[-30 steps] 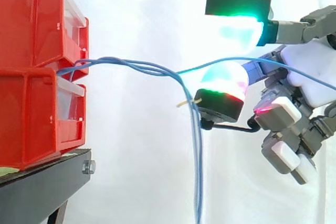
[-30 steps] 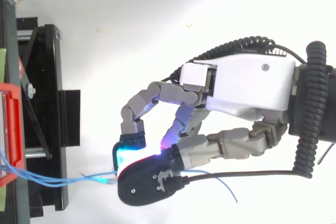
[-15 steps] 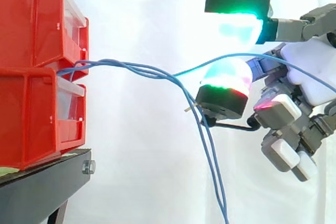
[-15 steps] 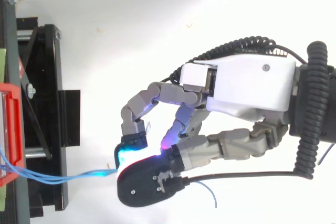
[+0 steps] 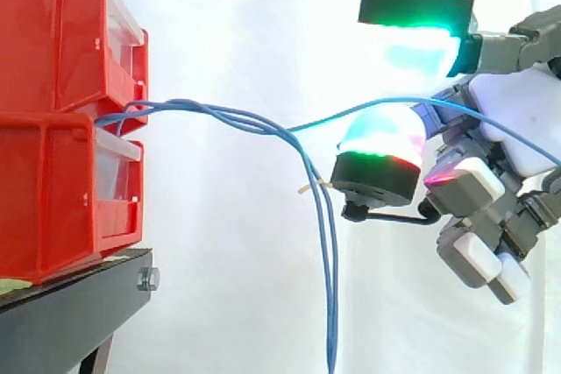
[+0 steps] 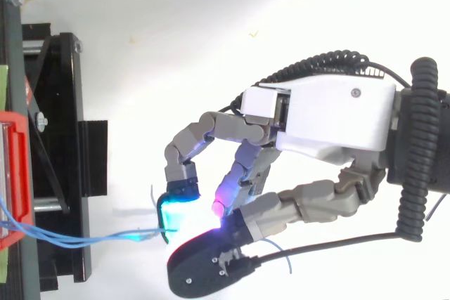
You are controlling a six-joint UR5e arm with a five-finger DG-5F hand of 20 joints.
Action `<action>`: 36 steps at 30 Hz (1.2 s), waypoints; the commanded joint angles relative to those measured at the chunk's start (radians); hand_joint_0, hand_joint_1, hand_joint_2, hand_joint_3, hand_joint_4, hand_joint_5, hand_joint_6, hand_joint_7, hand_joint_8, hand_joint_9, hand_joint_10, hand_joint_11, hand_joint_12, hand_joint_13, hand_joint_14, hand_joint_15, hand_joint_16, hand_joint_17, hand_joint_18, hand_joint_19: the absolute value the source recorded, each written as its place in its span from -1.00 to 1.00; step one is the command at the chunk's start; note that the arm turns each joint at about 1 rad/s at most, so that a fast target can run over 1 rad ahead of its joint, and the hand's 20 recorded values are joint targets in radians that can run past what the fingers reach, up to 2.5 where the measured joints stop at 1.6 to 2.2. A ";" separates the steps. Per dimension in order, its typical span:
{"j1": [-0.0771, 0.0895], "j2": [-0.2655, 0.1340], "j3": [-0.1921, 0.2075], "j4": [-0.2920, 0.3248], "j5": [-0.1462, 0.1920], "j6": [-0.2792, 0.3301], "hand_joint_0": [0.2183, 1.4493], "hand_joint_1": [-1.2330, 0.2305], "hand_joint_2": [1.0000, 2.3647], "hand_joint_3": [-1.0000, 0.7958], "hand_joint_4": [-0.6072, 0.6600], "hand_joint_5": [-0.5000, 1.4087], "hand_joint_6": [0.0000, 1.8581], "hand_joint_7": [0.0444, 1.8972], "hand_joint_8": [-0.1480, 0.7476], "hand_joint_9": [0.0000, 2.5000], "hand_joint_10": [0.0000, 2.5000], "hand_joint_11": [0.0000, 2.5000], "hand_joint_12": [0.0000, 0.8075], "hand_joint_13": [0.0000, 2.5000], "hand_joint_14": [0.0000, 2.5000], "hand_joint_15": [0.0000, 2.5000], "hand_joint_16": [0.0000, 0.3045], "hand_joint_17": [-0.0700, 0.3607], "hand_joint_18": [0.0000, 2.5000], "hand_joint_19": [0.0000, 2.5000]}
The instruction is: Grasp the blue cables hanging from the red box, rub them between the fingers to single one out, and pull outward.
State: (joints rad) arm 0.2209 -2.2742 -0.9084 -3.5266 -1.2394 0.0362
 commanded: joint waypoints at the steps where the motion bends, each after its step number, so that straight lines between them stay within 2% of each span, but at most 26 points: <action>1: 0.000 -0.001 0.000 0.000 0.000 -0.001 -0.50 -0.27 -1.00 -0.44 -0.03 -0.59 -0.08 0.11 -0.15 -0.08 -0.98 -0.44 -0.16 -0.22 -0.98 -0.48 -0.69 -0.19 -0.34 -0.49; 5: 0.000 0.001 0.000 -0.002 0.000 0.001 -0.42 -0.29 -0.99 -0.31 -0.07 -0.59 -0.08 0.18 -0.17 -0.07 -0.98 -0.44 -0.19 -0.22 -0.98 -0.47 -0.71 -0.21 -0.35 -0.48; 8: 0.000 0.001 0.000 -0.003 0.000 0.001 -0.41 -0.35 -0.98 -0.19 -0.02 -0.59 -0.07 0.24 -0.13 -0.06 -0.98 -0.44 -0.13 -0.20 -0.98 -0.49 -0.68 -0.17 -0.30 -0.51; 13: 0.000 0.001 0.000 -0.005 0.000 0.001 -0.38 -0.43 -0.98 -0.02 -0.02 -0.59 -0.02 0.21 -0.12 -0.06 -0.98 -0.44 -0.13 -0.19 -0.98 -0.49 -0.68 -0.17 -0.29 -0.52; 18: 0.000 0.001 0.000 -0.005 0.000 0.001 -0.38 -0.42 -0.98 -0.04 0.00 -0.59 -0.02 0.17 -0.11 -0.06 -0.98 -0.43 -0.14 -0.19 -0.98 -0.49 -0.68 -0.17 -0.28 -0.52; 22: 0.000 -0.001 0.000 -0.005 0.000 0.001 -0.48 -0.28 -1.00 -0.41 0.01 -0.59 -0.04 0.15 -0.15 -0.07 -0.98 -0.43 -0.17 -0.21 -0.98 -0.47 -0.70 -0.20 -0.33 -0.49; 24: 0.000 -0.001 0.000 -0.005 0.000 0.001 -0.51 -0.23 -1.00 -0.44 0.01 -0.59 -0.04 0.14 -0.14 -0.06 -0.98 -0.43 -0.16 -0.21 -0.98 -0.47 -0.69 -0.19 -0.33 -0.49; 32: 0.000 0.001 0.000 -0.003 0.000 -0.001 -0.51 -0.19 -1.00 -0.44 0.00 -0.59 -0.06 0.15 -0.13 -0.06 -0.98 -0.44 -0.16 -0.20 -0.98 -0.48 -0.69 -0.19 -0.32 -0.49; 36: 0.000 -0.001 0.000 -0.003 0.000 0.001 -0.42 -0.27 -0.99 -0.28 -0.01 -0.58 -0.06 0.19 -0.17 -0.06 -0.98 -0.42 -0.18 -0.21 -0.98 -0.47 -0.71 -0.22 -0.34 -0.48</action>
State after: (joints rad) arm 0.2209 -2.2743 -0.9082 -3.5300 -1.2395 0.0359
